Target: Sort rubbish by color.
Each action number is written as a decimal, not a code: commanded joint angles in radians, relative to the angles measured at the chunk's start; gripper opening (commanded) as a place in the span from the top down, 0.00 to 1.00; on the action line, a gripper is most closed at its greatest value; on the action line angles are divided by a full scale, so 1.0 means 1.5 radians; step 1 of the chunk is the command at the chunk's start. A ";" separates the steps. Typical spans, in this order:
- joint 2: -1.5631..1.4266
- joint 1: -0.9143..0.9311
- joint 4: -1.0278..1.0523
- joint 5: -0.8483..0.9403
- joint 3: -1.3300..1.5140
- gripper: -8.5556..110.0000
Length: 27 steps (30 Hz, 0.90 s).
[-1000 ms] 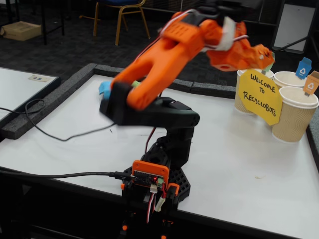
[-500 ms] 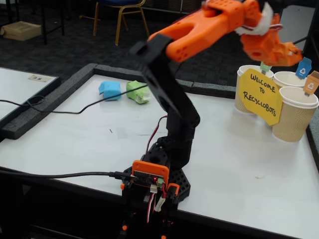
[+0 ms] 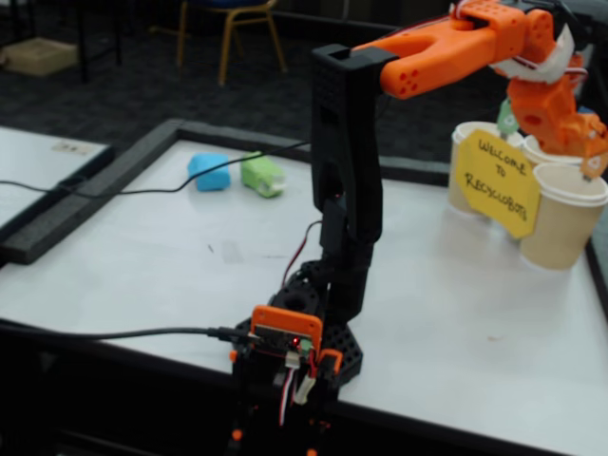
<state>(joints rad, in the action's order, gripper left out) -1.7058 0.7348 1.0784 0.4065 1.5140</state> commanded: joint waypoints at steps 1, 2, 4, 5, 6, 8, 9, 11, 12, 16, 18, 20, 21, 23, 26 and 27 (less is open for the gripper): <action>-0.017 0.017 -0.002 -0.009 -0.098 0.87; -0.015 0.017 -0.003 -0.009 -0.098 0.86; -0.010 0.017 -0.004 -0.009 -0.098 0.85; -0.008 0.017 -0.004 -0.009 -0.098 0.85; -0.005 0.017 -0.004 -0.009 -0.098 0.84; -0.002 0.018 -0.003 -0.009 -0.096 0.83; -0.002 0.018 -0.003 -0.008 -0.095 0.83; -0.001 0.018 -0.005 -0.004 -0.092 0.82; -0.001 0.018 -0.005 -0.004 -0.092 0.81; -0.001 0.018 -0.005 -0.003 -0.091 0.78; -0.001 0.018 -0.004 -0.003 -0.090 0.76; -0.001 0.018 -0.011 -0.003 -0.087 0.76; -0.001 0.018 -0.012 -0.003 -0.087 0.76; -0.002 0.018 -0.011 -0.003 -0.088 0.79; -0.005 0.018 -0.001 -0.007 -0.103 0.80; -0.006 0.017 0.004 -0.009 -0.112 0.80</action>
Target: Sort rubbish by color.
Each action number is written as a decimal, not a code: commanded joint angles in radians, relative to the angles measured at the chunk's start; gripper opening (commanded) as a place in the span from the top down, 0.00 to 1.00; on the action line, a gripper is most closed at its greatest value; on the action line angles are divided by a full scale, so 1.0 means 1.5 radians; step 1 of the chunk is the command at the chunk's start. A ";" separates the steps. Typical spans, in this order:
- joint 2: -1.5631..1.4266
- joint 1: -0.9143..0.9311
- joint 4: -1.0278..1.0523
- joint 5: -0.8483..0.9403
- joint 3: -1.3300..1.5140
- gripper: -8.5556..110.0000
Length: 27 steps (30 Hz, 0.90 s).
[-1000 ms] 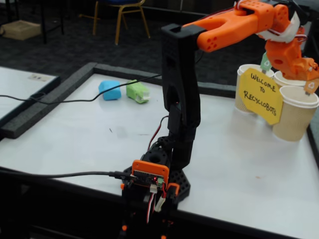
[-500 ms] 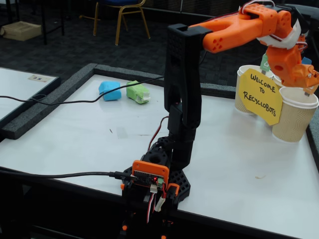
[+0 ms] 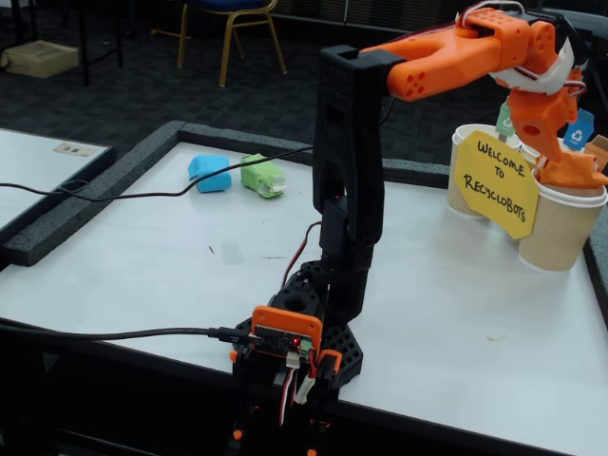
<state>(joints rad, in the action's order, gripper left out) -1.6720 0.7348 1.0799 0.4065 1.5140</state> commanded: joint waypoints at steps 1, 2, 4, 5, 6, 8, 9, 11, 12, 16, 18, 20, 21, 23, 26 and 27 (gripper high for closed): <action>-0.030 0.017 0.008 -0.010 -0.123 0.80; -0.032 0.017 0.012 -0.010 -0.133 0.80; -0.043 0.016 0.033 -0.010 -0.153 0.80; -0.056 0.015 0.045 -0.011 -0.159 0.81; -0.075 0.011 0.057 -0.011 -0.160 0.83; -0.120 -0.010 0.081 -0.011 -0.160 0.86; -0.145 -0.025 0.096 -0.011 -0.160 0.88; -0.197 -0.065 0.139 -0.011 -0.159 0.91; -0.225 -0.091 0.164 -0.011 -0.155 0.92; -0.343 -0.212 0.236 -0.011 -0.100 0.93; -0.392 -0.269 0.257 -0.011 -0.056 0.93; -0.435 -0.313 0.265 -0.011 -0.006 0.93; -0.453 -0.331 0.268 -0.011 0.018 0.93; -0.491 -0.365 0.271 -0.011 0.071 0.93; -0.554 -0.412 0.269 -0.011 0.164 0.93; -0.578 -0.425 0.265 -0.011 0.197 0.93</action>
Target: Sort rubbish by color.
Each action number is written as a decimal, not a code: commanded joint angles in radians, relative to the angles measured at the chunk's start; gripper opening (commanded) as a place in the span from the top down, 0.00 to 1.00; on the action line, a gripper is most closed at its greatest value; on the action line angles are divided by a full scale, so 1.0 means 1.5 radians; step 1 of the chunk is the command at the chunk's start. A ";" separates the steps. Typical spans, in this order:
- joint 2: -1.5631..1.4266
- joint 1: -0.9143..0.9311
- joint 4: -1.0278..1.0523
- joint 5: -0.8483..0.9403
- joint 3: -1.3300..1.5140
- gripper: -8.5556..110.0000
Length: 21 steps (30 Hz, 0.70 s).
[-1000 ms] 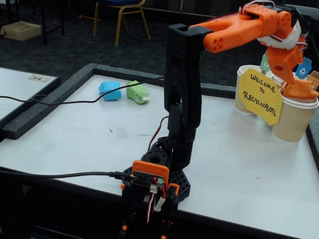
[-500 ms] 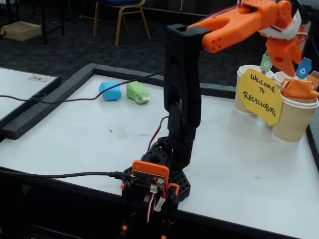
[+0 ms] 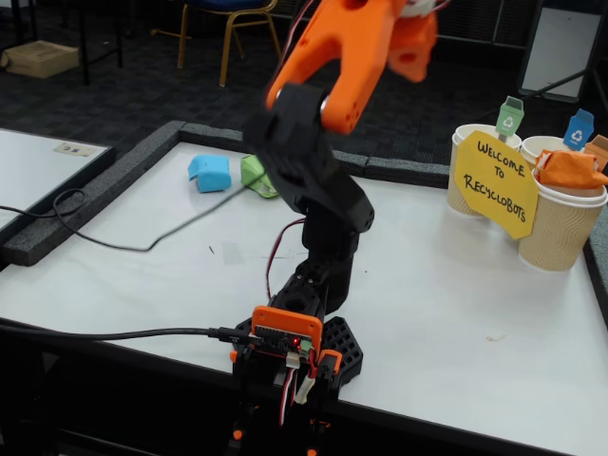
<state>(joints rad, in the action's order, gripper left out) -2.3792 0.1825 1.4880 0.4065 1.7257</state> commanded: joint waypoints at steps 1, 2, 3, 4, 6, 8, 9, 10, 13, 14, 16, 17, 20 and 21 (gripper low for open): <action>-0.132 -0.071 -0.010 -0.011 0.091 0.93; -0.161 -0.086 -0.013 -0.011 0.126 0.93; -0.188 -0.102 -0.014 -0.011 0.157 0.93; -0.217 -0.119 -0.014 -0.011 0.188 0.93; -0.270 -0.157 -0.014 -0.011 0.243 0.93; -0.312 -0.197 -0.008 -0.011 0.288 0.93; -0.325 -0.216 -0.003 -0.011 0.307 0.93; -0.330 -0.232 0.003 -0.011 0.320 0.93; -0.330 -0.297 0.024 -0.011 0.341 0.93; -0.330 -0.322 0.025 -0.011 0.345 0.93; -0.330 -0.366 0.025 -0.011 0.347 0.93; -0.330 -0.388 0.025 -0.011 0.348 0.93; -0.330 -0.440 0.025 -0.010 0.354 0.93; -0.330 -0.453 0.025 -0.010 0.356 0.93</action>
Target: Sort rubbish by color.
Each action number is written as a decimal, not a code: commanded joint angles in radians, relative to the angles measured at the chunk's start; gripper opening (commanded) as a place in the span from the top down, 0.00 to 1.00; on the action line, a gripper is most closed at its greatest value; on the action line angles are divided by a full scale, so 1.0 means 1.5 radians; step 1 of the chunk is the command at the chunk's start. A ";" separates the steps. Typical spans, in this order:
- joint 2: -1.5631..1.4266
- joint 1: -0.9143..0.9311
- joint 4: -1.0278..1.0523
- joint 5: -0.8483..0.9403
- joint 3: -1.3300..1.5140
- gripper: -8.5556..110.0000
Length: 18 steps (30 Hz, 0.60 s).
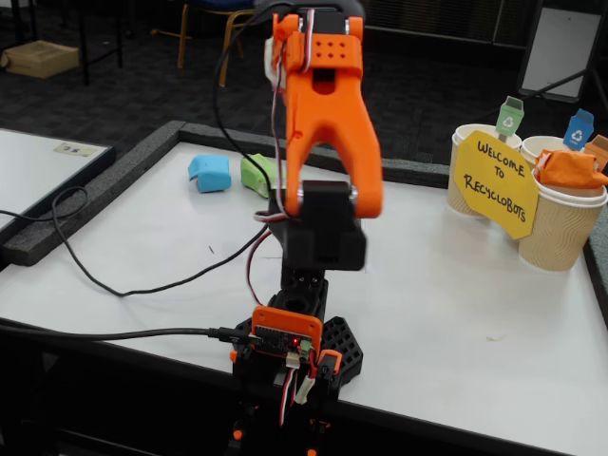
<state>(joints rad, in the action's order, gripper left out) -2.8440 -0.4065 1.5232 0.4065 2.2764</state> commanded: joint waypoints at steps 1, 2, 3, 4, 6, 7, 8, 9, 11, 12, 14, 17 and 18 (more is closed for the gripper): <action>-0.020 -0.071 0.001 -0.009 -0.009 0.93; -0.020 -0.079 0.001 -0.008 -0.008 0.93; -0.021 -0.086 0.002 -0.008 -0.008 0.93; -0.022 -0.095 0.002 -0.008 -0.008 0.93; -0.024 -0.116 0.002 -0.008 -0.007 0.93; -0.024 -0.126 0.002 -0.008 -0.007 0.93; -0.025 -0.134 0.002 -0.008 -0.007 0.93; -0.025 -0.138 0.002 -0.008 -0.007 0.93; -0.025 -0.136 0.002 -0.007 -0.007 0.93; -0.025 -0.130 0.000 -0.007 -0.007 0.93; -0.022 -0.118 -0.008 -0.008 -0.007 0.93; -0.016 -0.109 -0.024 -0.007 -0.010 0.93; -0.010 -0.108 -0.026 -0.006 -0.016 0.93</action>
<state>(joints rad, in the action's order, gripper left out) -2.8440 -0.5844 1.5232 0.4065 2.2764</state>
